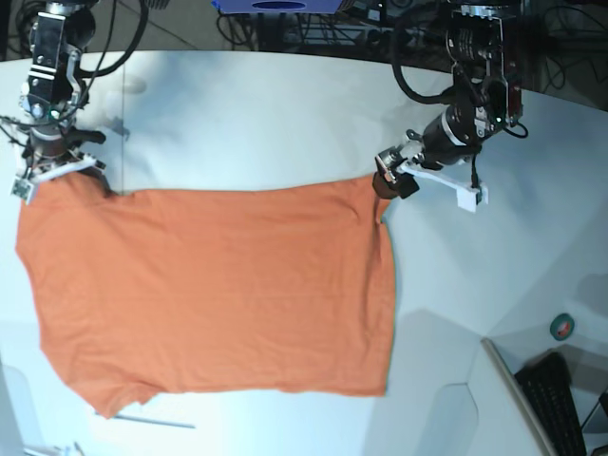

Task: Layout the t-shirt on the table in an organized manner, then fold the t-shirt properly
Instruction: 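Drag the held shirt edge with both grippers to straighten it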

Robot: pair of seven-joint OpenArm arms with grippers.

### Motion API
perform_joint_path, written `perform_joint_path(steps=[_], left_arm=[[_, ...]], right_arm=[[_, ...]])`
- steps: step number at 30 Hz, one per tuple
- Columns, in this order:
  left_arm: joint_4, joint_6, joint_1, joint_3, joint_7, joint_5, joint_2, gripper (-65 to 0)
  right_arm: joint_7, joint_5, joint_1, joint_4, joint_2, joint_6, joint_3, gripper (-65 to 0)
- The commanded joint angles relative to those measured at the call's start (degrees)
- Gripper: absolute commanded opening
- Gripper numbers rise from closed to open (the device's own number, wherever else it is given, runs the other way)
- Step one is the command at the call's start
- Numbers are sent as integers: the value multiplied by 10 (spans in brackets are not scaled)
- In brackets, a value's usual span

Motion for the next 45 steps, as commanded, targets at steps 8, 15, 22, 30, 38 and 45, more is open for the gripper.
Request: perform_joint_path(steps=[8, 15, 22, 30, 38, 45], left_arm=[[-86, -93, -12, 18, -81, -17, -6, -63], [-133, -133, -43, 19, -82, -17, -7, -66], [-195, -162, -64, 33, -84, -17, -4, -166], [-153, -165, -46, 35, -82, -20, -6, -566], [-73, -163, 22, -5, -81, -20, -7, -584], [-70, -163, 33, -5, -80, -20, -7, -191]], right_arm=[[12, -6, 3, 11, 6, -4, 2, -650], [12, -6, 3, 10, 6, -4, 2, -650], [12, -6, 6, 10, 6, -4, 2, -650], [12, -6, 7, 9, 6, -4, 2, -650], [12, -6, 7, 9, 6, -4, 2, -650], [12, -6, 7, 9, 6, -4, 2, -650]])
